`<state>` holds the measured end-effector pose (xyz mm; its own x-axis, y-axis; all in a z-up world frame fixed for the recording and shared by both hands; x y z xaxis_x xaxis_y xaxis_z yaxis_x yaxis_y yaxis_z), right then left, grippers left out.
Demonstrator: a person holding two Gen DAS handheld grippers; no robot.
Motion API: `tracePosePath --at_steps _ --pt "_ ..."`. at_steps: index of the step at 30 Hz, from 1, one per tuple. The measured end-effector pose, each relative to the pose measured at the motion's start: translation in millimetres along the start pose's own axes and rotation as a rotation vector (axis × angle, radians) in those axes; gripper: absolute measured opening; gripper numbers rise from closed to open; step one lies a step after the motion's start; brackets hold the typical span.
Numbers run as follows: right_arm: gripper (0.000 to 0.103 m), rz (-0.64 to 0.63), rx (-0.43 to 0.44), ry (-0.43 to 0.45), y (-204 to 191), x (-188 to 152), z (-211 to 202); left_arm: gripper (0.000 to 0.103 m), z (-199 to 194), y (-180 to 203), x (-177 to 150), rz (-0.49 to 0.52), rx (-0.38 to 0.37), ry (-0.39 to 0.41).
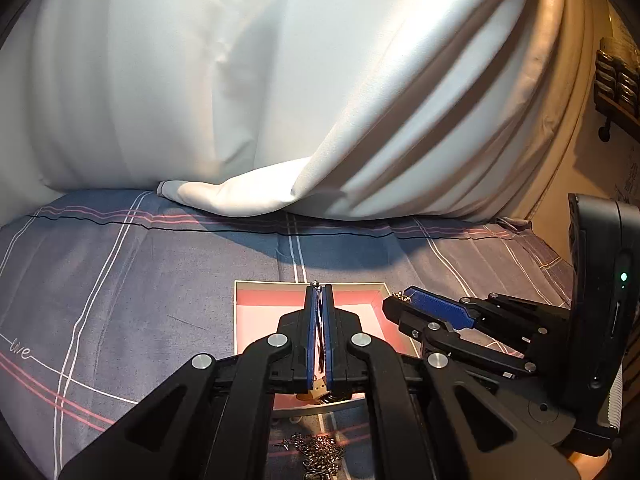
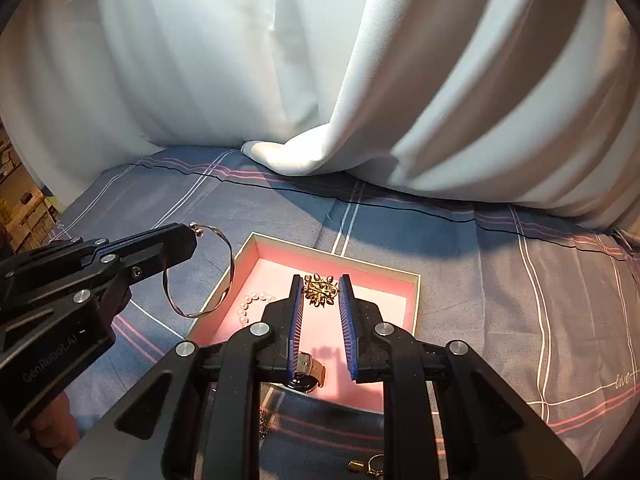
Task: Organize jewelry
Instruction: 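Place the gold flower brooch in the green box and release it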
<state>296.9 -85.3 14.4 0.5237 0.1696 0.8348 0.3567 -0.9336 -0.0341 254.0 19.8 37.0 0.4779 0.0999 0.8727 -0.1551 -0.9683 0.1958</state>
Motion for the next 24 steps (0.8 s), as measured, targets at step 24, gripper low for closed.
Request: tracePosePath --at_steps 24 --pt "0.060 0.001 -0.053 -0.103 12.2 -97.5 -15.4 0.043 -11.5 -6.8 -98.5 -0.013 -0.057 -0.192"
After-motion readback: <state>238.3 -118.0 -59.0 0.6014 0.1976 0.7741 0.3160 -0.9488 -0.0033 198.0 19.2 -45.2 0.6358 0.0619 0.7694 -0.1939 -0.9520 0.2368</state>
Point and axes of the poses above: each gripper's, at about its wrist camera, not at the fingertips, and z roughly the way its jaws point, y to its right, x to its top, the point moved 6 cm from there along z, roughly the way its jaws point, and after that the axes turned 7 degrees about y, right-handed, at the moved point
